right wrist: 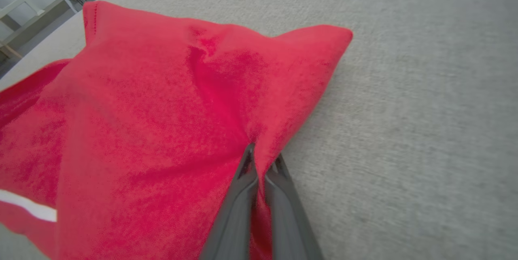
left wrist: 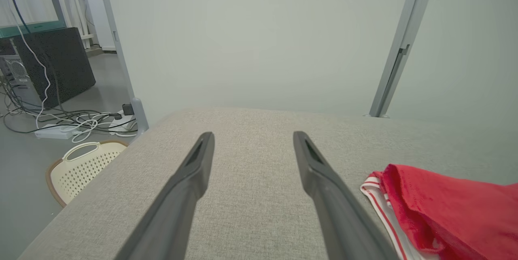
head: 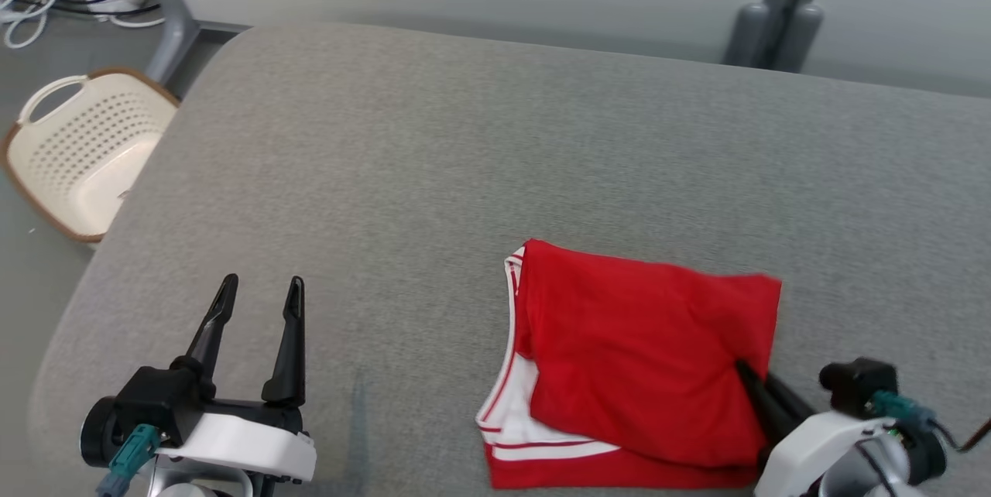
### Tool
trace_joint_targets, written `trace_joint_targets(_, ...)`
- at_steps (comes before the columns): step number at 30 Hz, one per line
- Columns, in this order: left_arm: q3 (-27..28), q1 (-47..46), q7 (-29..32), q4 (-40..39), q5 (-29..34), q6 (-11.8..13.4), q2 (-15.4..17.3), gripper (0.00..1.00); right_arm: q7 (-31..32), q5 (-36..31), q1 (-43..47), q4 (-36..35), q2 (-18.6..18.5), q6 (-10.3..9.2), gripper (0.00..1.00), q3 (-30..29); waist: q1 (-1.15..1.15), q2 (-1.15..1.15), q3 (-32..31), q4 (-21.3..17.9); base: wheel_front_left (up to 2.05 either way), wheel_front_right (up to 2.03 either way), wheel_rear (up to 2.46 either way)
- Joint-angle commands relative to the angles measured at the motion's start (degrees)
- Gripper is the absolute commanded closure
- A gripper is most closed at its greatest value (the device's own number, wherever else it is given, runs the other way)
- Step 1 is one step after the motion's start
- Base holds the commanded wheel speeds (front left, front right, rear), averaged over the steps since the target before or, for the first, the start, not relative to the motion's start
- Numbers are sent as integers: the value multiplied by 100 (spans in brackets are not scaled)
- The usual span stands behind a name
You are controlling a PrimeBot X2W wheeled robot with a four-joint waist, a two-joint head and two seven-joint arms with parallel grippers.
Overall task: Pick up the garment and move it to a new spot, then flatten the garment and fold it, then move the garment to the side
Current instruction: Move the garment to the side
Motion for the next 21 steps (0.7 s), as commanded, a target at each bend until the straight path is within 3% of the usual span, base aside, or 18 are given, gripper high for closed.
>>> trace_joint_targets(1, 29, -24, -20, -33, 45, 9, 53, 0, -136, -60, -137, -92, -137, -4, 100, -37, 0, 0, -1, -242, 0, 0, 0)
trace_joint_targets(13, 102, -112, 37, -291, 57, 71, 195, 0, -366, 8, -854, -202, -831, -4, 100, 372, 0, 0, 76, -1635, 0, 0, 0)
trace_joint_targets(21, 24, -390, 269, -693, 210, 56, 404, 0, -593, 353, -2117, 149, -1085, -4, 100, 892, 0, 0, 485, -2516, 0, 0, 0)
